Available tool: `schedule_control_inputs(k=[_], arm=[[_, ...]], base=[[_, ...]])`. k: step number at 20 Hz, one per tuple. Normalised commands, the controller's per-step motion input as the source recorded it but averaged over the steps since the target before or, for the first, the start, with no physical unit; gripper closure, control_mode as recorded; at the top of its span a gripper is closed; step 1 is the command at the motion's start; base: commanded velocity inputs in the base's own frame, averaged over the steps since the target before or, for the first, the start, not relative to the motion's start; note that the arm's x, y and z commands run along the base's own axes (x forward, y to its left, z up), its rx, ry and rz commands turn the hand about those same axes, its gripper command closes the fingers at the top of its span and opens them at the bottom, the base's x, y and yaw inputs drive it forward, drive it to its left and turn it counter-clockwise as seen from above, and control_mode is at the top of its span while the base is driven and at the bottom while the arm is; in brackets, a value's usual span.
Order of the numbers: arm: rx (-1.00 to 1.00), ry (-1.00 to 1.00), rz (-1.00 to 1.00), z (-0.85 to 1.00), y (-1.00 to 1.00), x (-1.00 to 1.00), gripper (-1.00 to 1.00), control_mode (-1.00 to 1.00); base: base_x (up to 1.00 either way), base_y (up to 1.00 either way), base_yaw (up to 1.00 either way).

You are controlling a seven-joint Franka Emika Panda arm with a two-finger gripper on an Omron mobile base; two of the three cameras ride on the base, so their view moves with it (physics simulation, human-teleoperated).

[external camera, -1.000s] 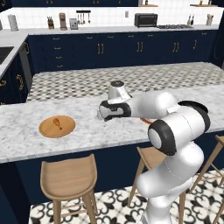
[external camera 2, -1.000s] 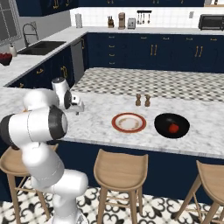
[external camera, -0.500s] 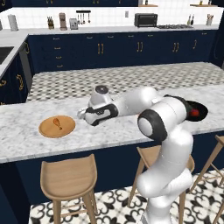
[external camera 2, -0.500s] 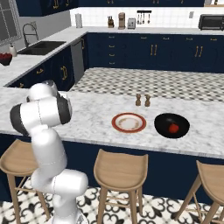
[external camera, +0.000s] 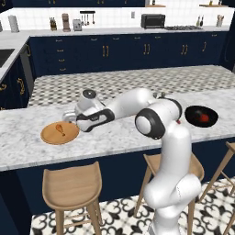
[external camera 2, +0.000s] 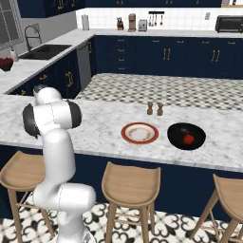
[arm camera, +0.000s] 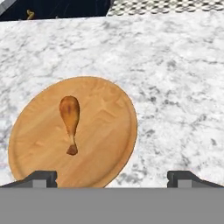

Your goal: Pick the chicken drumstick and bell pepper from their plates and place them in the bowl. Then put the bowl in the fridge.

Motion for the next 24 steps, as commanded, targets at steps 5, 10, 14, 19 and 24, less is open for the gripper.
schedule_control_inputs(k=[5,10,14,19,24], arm=[[0.0,0.0,-0.22,-0.1,0.81,-0.15,-1.0,-1.0],[0.0,0.07,-0.11,-0.07,0.4,-0.01,-1.0,-1.0],[0.0,0.11,-0.01,-0.03,0.09,0.05,-1.0,-1.0],[0.0,0.09,0.03,0.0,-0.01,0.05,-1.0,-1.0],[0.0,0.06,0.1,-0.02,-0.1,0.25,-1.0,-1.0]], base=[[0.0,0.0,0.0],[0.0,0.0,0.0],[0.0,0.0,0.0],[0.0,0.0,0.0],[0.0,0.0,0.0]])
